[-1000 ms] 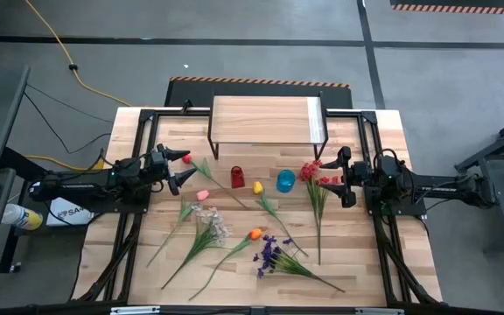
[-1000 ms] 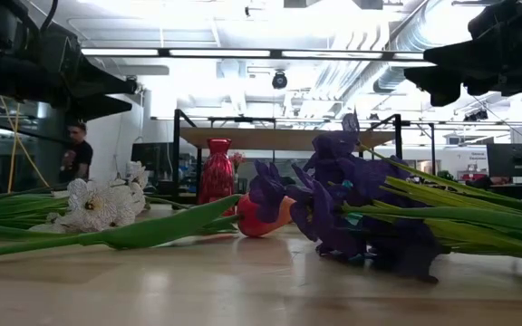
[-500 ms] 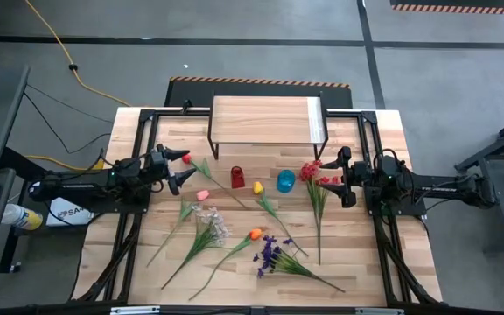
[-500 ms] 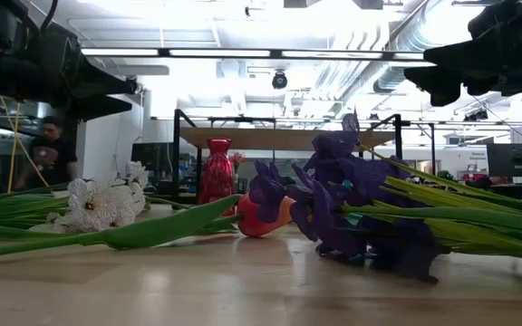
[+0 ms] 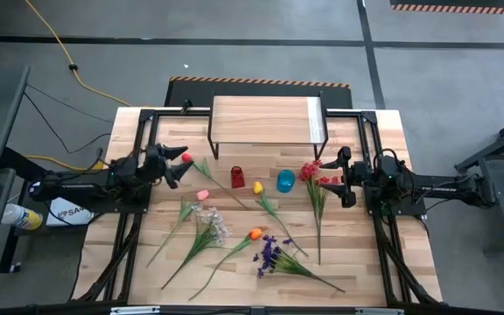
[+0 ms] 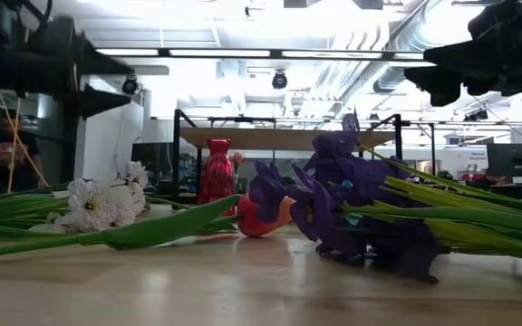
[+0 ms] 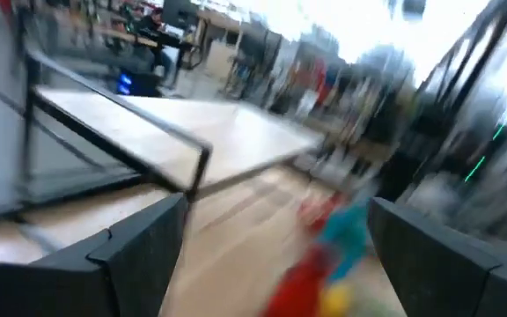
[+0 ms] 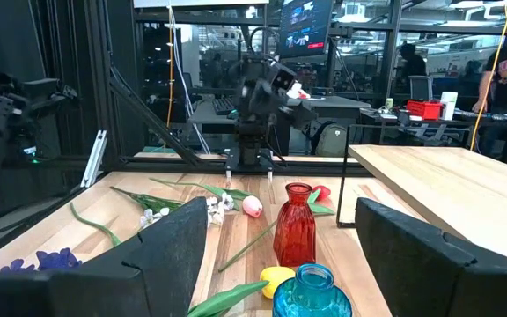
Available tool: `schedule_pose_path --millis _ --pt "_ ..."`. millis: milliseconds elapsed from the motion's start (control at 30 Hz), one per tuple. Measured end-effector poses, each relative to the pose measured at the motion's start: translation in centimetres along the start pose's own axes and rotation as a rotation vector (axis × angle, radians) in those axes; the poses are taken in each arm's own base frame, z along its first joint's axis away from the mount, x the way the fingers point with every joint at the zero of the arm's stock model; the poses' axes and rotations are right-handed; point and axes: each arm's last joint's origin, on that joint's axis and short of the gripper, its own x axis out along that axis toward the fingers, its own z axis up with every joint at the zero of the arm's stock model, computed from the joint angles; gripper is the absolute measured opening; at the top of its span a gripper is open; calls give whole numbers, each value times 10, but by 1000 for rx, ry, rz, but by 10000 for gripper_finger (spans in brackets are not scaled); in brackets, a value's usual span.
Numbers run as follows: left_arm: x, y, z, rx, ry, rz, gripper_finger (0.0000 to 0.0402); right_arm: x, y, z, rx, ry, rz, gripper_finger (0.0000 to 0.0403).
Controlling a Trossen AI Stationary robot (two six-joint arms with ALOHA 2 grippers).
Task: Pick and place flowers into a vace then onto a shelf
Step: Put the red flowers into the blue vase
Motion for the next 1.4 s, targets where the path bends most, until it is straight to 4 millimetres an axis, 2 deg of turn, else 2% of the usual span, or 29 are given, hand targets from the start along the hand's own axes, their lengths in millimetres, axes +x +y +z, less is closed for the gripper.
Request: schedule_pose_path --millis 67,133,333,567,667,800,900,1000,1133,1300,1400 --pt "-1 -6 12 -168 -20 -38 386 0 0 0 0 0 0 280" --pt "-3 -14 28 -226 -46 -100 386 0 0 0 0 0 0 279" --pt "-16 -41 81 -178 -45 -378 386 0 0 0 0 1 0 280" --pt "-25 -64 135 -144 75 -411 386 0 0 0 0 3 0 280" --pt "-21 -74 150 -129 142 -388 386 0 0 0 0 3 0 280" --pt "-12 -83 161 -106 234 -339 386 0 0 0 11 2 1 279" --pt "-5 -87 162 -89 296 -305 386 0 2 3 139 -25 55 279" --pt "-1 -89 161 -76 339 -282 386 0 3 15 275 -107 108 280" --pt "1 -88 158 -68 372 -263 386 -6 4 51 347 -361 185 280" --pt "-1 -87 157 -68 387 -254 386 -24 7 103 211 -704 264 279" --pt "-1 -87 157 -68 387 -255 386 -33 10 133 120 -801 329 279"
